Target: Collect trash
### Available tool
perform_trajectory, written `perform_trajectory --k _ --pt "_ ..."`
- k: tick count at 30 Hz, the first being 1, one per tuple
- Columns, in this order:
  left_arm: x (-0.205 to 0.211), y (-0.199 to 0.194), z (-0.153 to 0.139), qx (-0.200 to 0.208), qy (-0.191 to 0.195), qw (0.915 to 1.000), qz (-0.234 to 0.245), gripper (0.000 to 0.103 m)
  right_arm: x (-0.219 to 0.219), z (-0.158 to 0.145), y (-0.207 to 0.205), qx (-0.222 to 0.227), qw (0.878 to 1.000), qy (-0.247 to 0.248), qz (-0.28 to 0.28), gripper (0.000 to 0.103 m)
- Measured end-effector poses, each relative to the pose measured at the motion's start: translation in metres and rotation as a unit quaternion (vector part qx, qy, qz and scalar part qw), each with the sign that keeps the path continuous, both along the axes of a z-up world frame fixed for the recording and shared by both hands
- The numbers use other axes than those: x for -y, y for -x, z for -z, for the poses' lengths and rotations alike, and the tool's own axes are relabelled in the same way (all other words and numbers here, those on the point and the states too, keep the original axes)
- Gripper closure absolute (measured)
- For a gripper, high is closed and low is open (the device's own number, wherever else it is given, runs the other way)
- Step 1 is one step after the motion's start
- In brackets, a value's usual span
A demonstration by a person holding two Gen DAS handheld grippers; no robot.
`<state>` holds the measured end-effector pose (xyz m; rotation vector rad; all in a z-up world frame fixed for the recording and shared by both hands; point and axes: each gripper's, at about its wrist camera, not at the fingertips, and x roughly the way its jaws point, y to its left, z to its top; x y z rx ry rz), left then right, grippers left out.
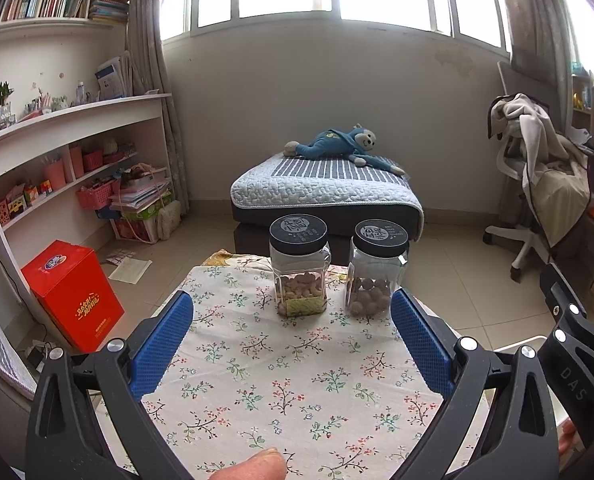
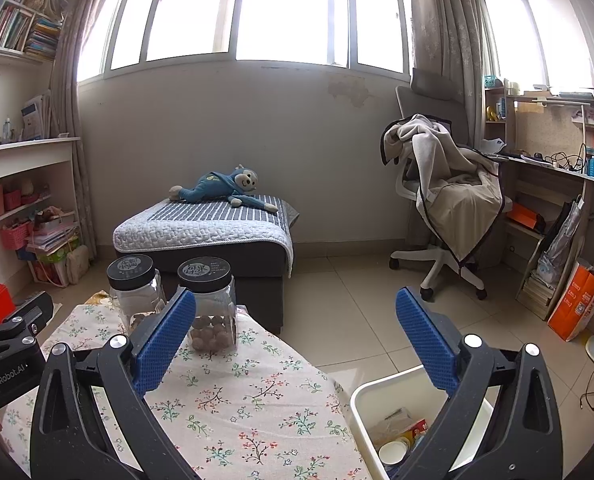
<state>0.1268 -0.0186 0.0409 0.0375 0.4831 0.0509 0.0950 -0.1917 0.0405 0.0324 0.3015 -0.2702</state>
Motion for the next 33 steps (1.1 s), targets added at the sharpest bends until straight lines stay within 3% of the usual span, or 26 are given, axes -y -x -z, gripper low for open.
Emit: perform_trajectory --k 33 --pt "0.0063 -0.0011 0.0021 -0.004 0.007 1.0000 0.002 0.007 -0.0021 0.0081 -0.0046 -0.005 1.000 0.000 -0.007 0.007"
